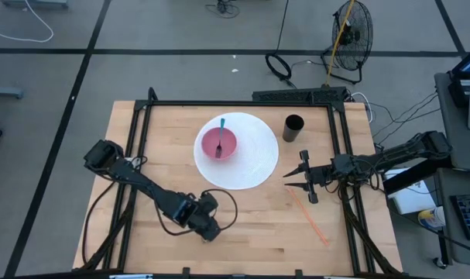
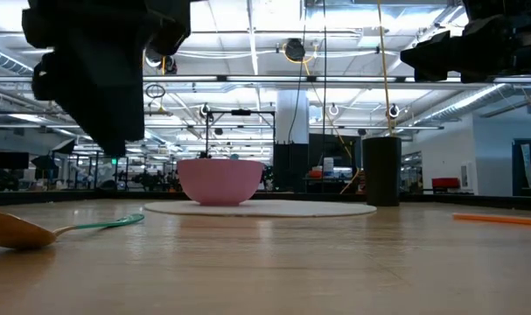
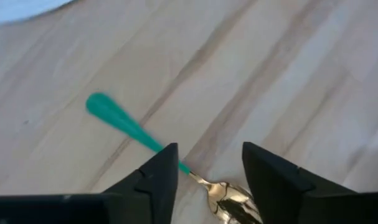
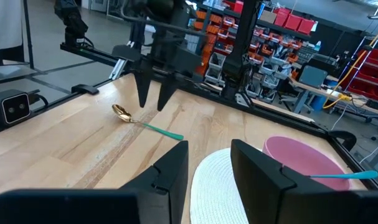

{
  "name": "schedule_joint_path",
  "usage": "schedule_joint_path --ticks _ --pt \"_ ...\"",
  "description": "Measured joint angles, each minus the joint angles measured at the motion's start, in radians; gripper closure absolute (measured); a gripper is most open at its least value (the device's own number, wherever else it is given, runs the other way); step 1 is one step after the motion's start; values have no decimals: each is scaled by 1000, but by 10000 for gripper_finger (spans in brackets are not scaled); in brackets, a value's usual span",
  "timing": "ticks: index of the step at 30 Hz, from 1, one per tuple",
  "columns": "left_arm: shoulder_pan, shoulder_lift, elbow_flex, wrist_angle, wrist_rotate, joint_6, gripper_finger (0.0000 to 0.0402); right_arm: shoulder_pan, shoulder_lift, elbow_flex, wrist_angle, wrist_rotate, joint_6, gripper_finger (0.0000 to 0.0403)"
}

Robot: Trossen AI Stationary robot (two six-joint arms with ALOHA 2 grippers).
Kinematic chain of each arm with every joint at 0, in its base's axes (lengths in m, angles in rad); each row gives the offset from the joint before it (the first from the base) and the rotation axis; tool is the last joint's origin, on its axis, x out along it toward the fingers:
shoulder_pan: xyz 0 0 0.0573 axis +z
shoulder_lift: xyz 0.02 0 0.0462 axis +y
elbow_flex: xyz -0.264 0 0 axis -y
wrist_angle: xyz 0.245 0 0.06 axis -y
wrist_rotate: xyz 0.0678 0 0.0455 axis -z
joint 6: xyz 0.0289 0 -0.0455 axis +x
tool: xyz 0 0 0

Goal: Pick & Place Utensil
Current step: Put the green spoon into the pink bowl

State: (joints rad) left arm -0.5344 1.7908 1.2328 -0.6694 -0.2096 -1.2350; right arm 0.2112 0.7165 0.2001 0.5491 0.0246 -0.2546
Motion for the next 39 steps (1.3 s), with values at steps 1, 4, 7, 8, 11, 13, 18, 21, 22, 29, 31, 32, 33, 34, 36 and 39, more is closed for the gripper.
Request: schedule_joint_path --ticks 1,4,7,8,11,13,18,21,22,29,31,32,33,34,36,39 --pt "4 0 -5 0 0 -36 207 0 0 0 0 0 0 287" --pt "7 0 -13 -1 19 -112 189 0 0 0 0 0 0 287" --pt "7 2 -20 8 49 -140 181 0 0 0 0 0 0 287" --pt "8 8 -23 14 58 -151 182 0 0 0 0 0 0 287" --pt "10 34 -32 20 92 -168 187 0 0 0 0 0 0 287" --pt "18 61 -33 25 123 -180 193 0 0 0 0 0 0 287" --pt "41 119 -32 35 215 -169 212 0 0 0 0 0 0 287" --pt "54 129 -29 35 232 -155 223 0 0 0 0 0 0 287" --pt "56 129 -29 34 232 -149 227 0 0 0 0 0 0 287" --pt "64 130 -31 26 234 -131 280 0 0 0 0 0 0 287" --pt "64 130 -31 22 227 -131 301 0 0 0 0 0 0 287" --pt "64 130 -31 20 221 -131 310 0 0 0 0 0 0 287" --pt "63 130 -32 19 215 -131 320 0 0 0 0 0 0 287" --pt "62 130 -32 18 212 -131 329 0 0 0 0 0 0 287" --pt "60 131 -32 13 201 -124 346 0 0 0 0 0 0 287" --pt "60 131 -32 0 190 -96 367 0 0 0 0 0 0 287"
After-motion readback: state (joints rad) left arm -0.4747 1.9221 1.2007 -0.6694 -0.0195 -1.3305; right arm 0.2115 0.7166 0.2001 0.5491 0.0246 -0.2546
